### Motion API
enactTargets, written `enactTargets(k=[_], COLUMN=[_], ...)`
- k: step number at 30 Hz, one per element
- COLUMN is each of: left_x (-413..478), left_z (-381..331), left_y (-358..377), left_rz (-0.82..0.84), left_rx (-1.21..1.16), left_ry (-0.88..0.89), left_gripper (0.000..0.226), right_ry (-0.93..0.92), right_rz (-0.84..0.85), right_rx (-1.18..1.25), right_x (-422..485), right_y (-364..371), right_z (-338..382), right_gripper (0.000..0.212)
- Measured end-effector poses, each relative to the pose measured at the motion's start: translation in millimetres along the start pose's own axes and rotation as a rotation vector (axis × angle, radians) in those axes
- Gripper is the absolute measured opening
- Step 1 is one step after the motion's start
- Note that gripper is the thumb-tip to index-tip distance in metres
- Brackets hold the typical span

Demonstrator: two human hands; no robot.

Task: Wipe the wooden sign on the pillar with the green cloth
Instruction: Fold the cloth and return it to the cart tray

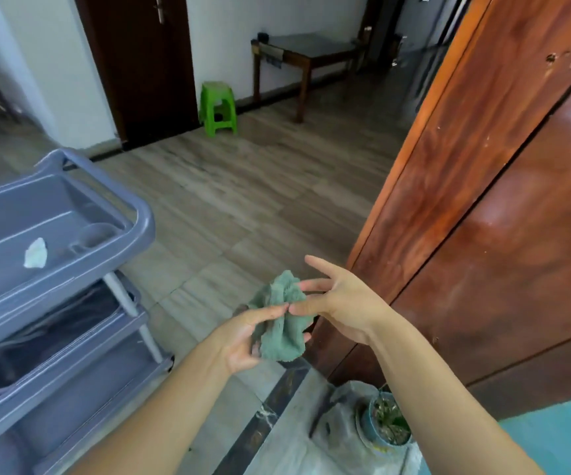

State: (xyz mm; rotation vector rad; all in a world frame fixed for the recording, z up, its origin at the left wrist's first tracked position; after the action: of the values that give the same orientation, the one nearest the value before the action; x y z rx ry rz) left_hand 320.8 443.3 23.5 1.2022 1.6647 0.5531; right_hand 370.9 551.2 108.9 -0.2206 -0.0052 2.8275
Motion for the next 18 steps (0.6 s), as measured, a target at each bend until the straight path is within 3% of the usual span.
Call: enactTargets(k=[4,8,11,13,16,18], left_x=[-48.9,-140.1,-171.8,-185.6,-245.8,-284.6], left_z=[-11.6,-51.7,-69.3,-81.9,-113.9,-133.9], left_y=[-44.7,-130.3,-134.6,-133.0,-160.6,-182.3], left_rz=[-0.105,-0.209,-0.243,-0.299,-0.429,-0.628], left_rx=[-0.07,-0.195,-0.086,-0.018,0.169,0.372], left_ry=[0.027,0.137,0.197,0.243,0.302,0.357], left_gripper=[0.053,0.054,0.044,0.052,0.053,0.047], right_ry=[-0.079,0.116,0.198,0.26,0.38,0.363], right_rz=[0.01,0.103,0.098,0.176,0.344,0.42], right_rx=[0.16,0.019,0.236,0.419,0.401,0.398], right_x=[28.1,67.7,81.3,77.0,83.2,95.1], right_y=[40.8,142.1,158.4,176.7,251.0,293.7], right_z=[23.5,3.4,-12.1,-23.0,-44.8,-47.8], right_gripper=[0.095,0.082,0.068,0.058,0.045,0.037])
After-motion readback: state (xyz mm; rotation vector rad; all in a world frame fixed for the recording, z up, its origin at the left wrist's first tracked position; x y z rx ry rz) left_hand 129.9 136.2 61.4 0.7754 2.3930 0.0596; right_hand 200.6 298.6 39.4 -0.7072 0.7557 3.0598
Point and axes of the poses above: each hand's wrist, its own x-axis towards the middle knuckle, its own y-axis out of the palm, z = x × y, the point moved 7 cm from there along x, towards the middle knuckle, and after that the axes turned 15 degrees about -y, right-handed, at the moved point
